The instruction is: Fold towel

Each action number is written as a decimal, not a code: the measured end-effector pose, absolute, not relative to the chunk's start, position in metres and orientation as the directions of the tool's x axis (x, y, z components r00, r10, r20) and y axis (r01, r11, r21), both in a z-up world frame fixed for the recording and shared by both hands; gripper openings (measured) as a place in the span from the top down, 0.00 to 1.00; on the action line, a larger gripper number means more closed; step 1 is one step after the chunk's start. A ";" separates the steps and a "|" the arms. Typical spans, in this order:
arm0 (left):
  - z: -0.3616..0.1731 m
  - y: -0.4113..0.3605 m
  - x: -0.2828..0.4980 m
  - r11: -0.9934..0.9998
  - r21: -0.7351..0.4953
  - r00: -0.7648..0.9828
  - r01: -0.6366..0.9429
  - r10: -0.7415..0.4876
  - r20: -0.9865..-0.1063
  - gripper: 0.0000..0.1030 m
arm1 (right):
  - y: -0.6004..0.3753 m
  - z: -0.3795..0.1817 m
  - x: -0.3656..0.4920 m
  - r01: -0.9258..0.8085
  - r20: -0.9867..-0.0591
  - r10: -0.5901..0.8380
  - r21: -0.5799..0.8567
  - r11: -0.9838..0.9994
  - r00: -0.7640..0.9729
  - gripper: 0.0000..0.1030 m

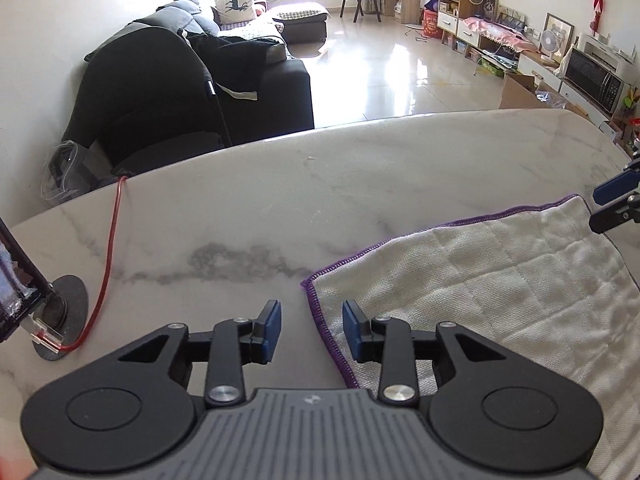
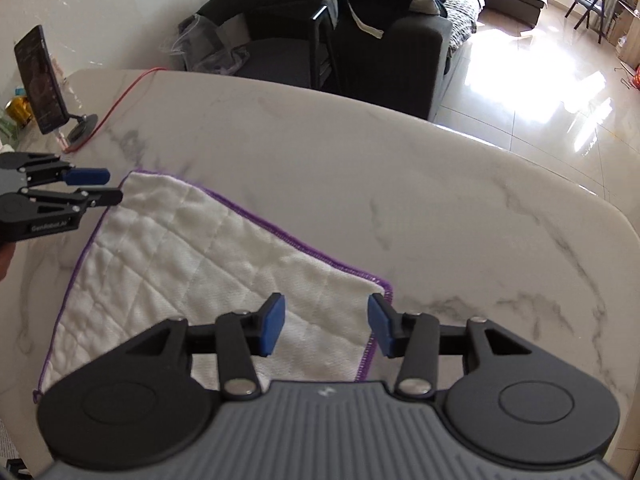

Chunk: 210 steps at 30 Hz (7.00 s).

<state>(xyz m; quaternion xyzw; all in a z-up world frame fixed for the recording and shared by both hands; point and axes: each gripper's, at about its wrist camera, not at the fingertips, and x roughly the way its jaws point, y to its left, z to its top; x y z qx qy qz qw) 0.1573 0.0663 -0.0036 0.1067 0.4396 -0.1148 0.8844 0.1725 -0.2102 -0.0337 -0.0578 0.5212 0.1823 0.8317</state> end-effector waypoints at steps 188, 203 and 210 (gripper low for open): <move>-0.022 0.064 -0.049 0.595 0.206 0.511 0.777 -0.405 -0.758 0.36 | -0.228 -0.031 -0.061 -0.595 -0.843 0.328 0.011 0.804 0.427 0.42; 0.000 0.049 -0.023 0.708 0.100 0.547 0.699 -0.438 -0.714 0.34 | -0.254 -0.020 0.010 -0.397 -0.807 0.357 0.168 0.902 0.470 0.69; -0.004 0.024 -0.015 0.651 0.123 0.514 0.749 -0.455 -0.727 0.34 | -0.245 -0.019 0.033 -0.366 -0.778 0.386 0.216 0.905 0.496 0.86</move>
